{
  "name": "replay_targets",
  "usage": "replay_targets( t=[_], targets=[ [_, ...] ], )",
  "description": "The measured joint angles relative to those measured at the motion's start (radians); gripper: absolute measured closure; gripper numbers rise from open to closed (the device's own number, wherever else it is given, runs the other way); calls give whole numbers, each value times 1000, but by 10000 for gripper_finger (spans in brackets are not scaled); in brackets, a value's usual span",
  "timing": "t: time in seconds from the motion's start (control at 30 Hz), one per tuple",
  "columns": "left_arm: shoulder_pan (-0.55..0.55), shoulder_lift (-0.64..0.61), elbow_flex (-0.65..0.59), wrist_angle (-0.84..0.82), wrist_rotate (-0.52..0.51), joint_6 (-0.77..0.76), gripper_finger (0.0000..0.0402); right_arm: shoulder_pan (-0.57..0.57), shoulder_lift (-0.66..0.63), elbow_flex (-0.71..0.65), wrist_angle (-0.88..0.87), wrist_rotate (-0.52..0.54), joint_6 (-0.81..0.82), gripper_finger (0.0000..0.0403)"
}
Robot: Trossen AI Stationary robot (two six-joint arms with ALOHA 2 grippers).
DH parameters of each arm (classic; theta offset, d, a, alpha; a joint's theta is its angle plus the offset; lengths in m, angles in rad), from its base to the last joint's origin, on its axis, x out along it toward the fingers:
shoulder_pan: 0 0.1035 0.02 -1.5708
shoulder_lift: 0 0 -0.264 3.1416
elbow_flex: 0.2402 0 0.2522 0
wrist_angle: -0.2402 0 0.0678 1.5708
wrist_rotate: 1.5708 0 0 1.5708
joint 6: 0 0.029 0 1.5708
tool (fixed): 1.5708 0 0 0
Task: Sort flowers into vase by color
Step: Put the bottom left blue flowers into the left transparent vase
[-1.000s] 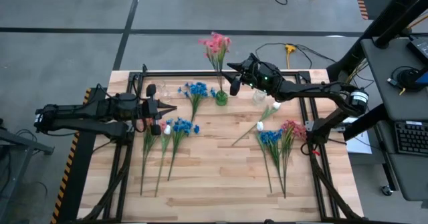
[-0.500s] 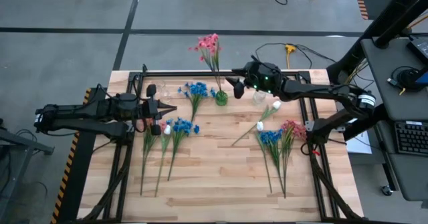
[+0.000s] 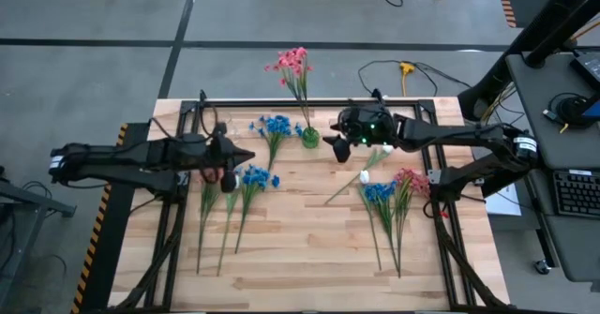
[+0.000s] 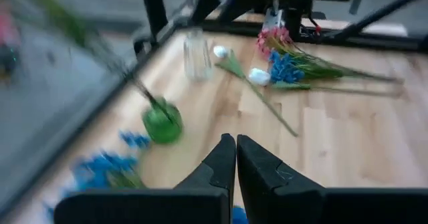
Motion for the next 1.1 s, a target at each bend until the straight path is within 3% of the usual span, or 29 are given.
replay_targets(
  t=[0.3, 0.7, 0.9, 1.1],
  targets=[
    [-62, 91, 86, -391, 0, -531, 402, 20, -6, 0, -75, 0, -12, 163],
    [-368, 231, 109, -527, 31, -1182, 402, 20, -10, 0, -107, 0, -65, 156],
    [-426, 359, 114, -527, 35, -1296, 398, 20, -10, 0, -108, 0, -89, 151],
    [-426, 483, 152, -524, 35, -1300, 350, 20, -10, 0, -112, -27, -108, 149]
  ],
)
